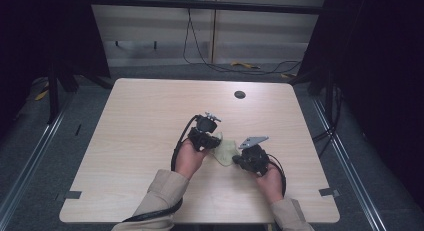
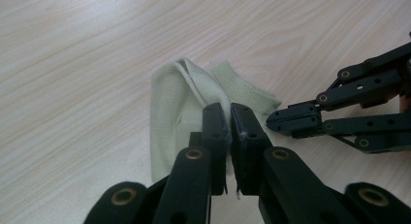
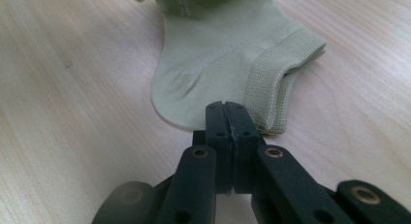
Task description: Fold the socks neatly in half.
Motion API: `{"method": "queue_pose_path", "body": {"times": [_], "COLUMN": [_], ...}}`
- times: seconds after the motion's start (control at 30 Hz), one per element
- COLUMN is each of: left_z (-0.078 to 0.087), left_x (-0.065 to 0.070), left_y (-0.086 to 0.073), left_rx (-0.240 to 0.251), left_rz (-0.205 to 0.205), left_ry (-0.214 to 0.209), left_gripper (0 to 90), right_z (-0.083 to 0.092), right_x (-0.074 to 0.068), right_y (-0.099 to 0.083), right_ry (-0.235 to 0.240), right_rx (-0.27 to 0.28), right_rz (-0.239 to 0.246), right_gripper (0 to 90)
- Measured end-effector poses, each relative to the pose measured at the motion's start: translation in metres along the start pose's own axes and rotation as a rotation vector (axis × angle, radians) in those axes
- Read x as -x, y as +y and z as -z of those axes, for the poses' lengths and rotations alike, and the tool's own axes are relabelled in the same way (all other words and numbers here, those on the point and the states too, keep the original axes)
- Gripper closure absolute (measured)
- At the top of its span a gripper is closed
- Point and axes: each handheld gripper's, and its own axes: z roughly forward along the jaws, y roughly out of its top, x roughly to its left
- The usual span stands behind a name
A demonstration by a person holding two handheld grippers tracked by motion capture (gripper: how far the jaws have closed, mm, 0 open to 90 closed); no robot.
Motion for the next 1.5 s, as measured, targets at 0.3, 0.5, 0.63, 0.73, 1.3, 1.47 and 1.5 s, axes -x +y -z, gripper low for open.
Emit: {"method": "queue_pose_path", "body": {"times": [0.3, 0.5, 0.63, 0.73, 1.3, 1.47, 1.5], "left_z": [0.023, 0.037, 0.043, 0.05, 0.026, 0.012, 0.009], "left_x": [-0.027, -0.041, -0.047, -0.049, -0.015, -0.001, 0.001], "left_y": [-0.008, -0.014, -0.018, -0.019, -0.011, -0.014, -0.016], "left_rx": [0.009, 0.008, 0.007, 0.006, -0.052, -0.079, -0.086], "left_rz": [0.03, 0.044, 0.054, 0.046, -0.046, -0.094, -0.098], "left_ry": [0.042, 0.049, 0.055, 0.057, 0.014, -0.003, -0.008], "left_gripper": [85.6, 85.6, 85.6, 85.6, 85.5, 85.3, 85.3], "right_z": [0.012, -0.007, -0.011, -0.018, -0.002, -0.003, -0.003], "right_x": [0.002, -0.005, -0.018, -0.039, -0.016, -0.015, -0.015], "right_y": [0.003, 0.011, 0.019, 0.026, 0.003, 0.004, 0.004], "right_ry": [-0.008, 0.022, 0.053, 0.114, 0.053, 0.054, 0.054], "right_rx": [0.054, 0.01, -0.017, -0.012, -0.01, -0.007, -0.007], "right_rz": [-0.026, -0.014, 0.017, 0.063, -0.007, -0.009, -0.009], "right_gripper": [88.6, 88.7, 88.7, 88.6, 86.7, 86.7, 86.7]}}
